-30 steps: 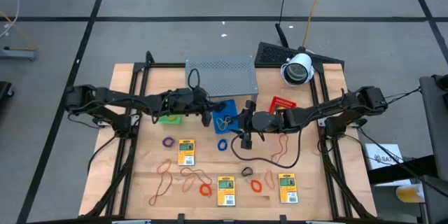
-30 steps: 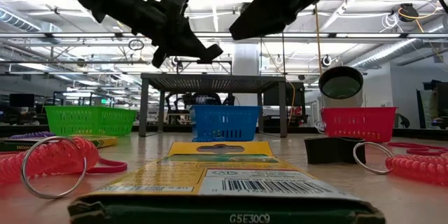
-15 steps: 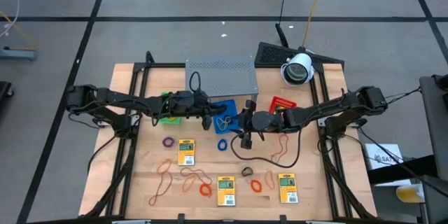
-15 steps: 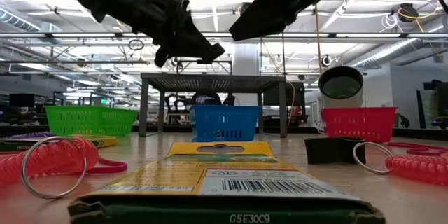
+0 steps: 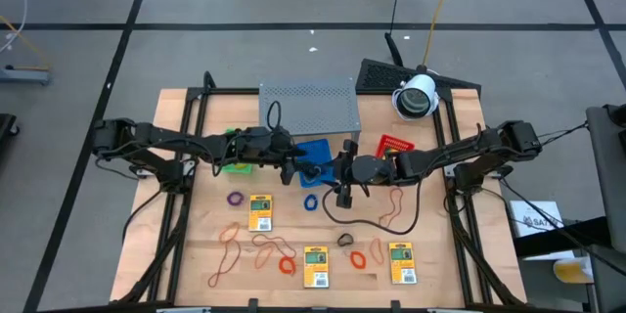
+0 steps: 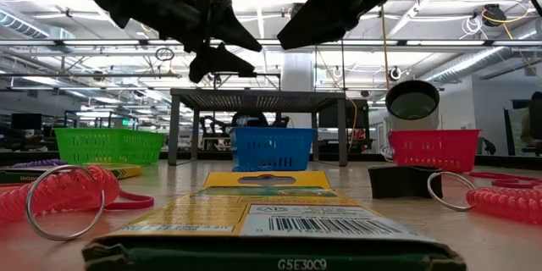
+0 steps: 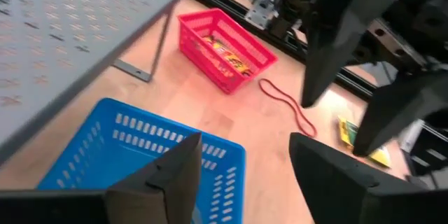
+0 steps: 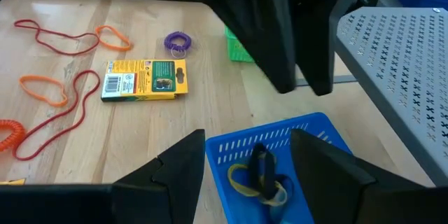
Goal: Pick & Place Office Desk Supplies
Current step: Put the black rubber band into the blue bin, then put the blue spring keychain into the green bin
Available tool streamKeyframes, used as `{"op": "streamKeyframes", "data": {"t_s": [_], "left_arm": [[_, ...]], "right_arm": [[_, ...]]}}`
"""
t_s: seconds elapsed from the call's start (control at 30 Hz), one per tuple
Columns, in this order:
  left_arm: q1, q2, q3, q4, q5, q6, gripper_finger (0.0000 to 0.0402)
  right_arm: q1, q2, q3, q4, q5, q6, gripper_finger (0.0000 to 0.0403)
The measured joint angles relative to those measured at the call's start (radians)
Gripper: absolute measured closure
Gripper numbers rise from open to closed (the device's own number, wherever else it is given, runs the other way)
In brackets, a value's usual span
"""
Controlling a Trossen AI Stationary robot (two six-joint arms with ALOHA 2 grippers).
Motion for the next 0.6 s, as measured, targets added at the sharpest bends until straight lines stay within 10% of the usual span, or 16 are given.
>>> {"op": "streamKeyframes", "data": {"t_s": [0.37,0.6], "left_arm": [[-0.022,0.0,0.0,0.055,0.284,-0.009,0.0156],[-0.162,0.0,0.0,0.05,0.302,0.078,0.018]], "right_arm": [[0.001,0.0,0.0,-0.051,-0.017,0.0,0.0202],[0.009,0.0,0.0,-0.077,-0.294,0.011,0.0202]]}}
